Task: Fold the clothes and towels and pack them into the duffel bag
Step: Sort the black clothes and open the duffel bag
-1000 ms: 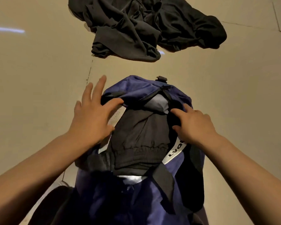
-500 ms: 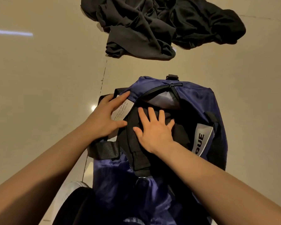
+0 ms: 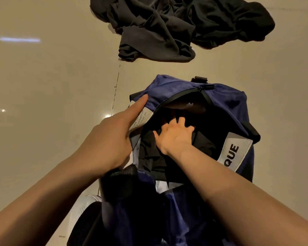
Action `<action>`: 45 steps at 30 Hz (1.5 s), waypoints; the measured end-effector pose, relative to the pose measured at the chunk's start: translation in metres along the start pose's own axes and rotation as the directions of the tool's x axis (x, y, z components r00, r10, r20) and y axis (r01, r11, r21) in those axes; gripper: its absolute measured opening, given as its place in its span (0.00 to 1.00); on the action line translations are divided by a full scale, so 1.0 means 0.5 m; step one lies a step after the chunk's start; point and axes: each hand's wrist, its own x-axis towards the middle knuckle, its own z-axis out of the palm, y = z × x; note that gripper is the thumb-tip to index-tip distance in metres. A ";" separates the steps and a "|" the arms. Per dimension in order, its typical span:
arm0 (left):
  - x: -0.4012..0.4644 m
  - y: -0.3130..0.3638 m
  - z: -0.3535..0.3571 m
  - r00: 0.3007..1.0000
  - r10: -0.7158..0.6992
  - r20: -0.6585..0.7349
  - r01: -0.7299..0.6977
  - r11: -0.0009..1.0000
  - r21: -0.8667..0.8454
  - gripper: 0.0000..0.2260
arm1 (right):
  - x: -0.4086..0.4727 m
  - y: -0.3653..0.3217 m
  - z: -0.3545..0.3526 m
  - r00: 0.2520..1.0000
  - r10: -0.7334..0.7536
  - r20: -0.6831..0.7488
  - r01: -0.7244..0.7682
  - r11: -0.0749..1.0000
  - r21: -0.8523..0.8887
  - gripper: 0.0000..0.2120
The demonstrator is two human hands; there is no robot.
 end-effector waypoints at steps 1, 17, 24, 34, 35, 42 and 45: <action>-0.001 0.005 -0.007 0.999 -0.032 0.025 0.032 0.999 0.014 0.45 | -0.002 -0.001 0.000 1.000 0.003 -0.007 -0.003 1.000 0.026 0.27; 0.031 0.003 -0.003 0.977 -0.051 0.208 0.048 0.999 0.023 0.45 | -0.079 -0.007 0.054 0.973 -0.229 0.010 0.229 0.973 0.005 0.34; -0.031 0.034 0.035 0.984 0.177 0.008 -0.175 0.965 0.194 0.38 | -0.254 0.156 0.043 0.831 -0.302 -0.467 0.282 0.953 -0.115 0.27; -0.042 0.118 0.199 0.826 0.539 0.164 -0.515 0.605 0.607 0.26 | -0.303 0.279 0.057 0.894 0.424 -0.142 -0.060 0.428 0.902 0.39; -0.027 0.125 0.223 0.833 0.492 0.254 -0.536 0.601 0.593 0.27 | -0.308 0.291 0.047 0.876 0.471 -0.102 -0.062 0.320 0.945 0.38; 0.057 0.129 0.324 0.818 0.161 0.552 -0.487 0.706 0.515 0.29 | -0.384 0.358 -0.094 0.865 0.469 0.181 -0.083 -0.223 0.971 0.29; 0.062 0.130 0.333 0.820 0.178 0.544 -0.501 0.682 0.532 0.29 | -0.416 0.358 -0.123 0.916 0.297 0.270 -0.163 -0.338 0.927 0.27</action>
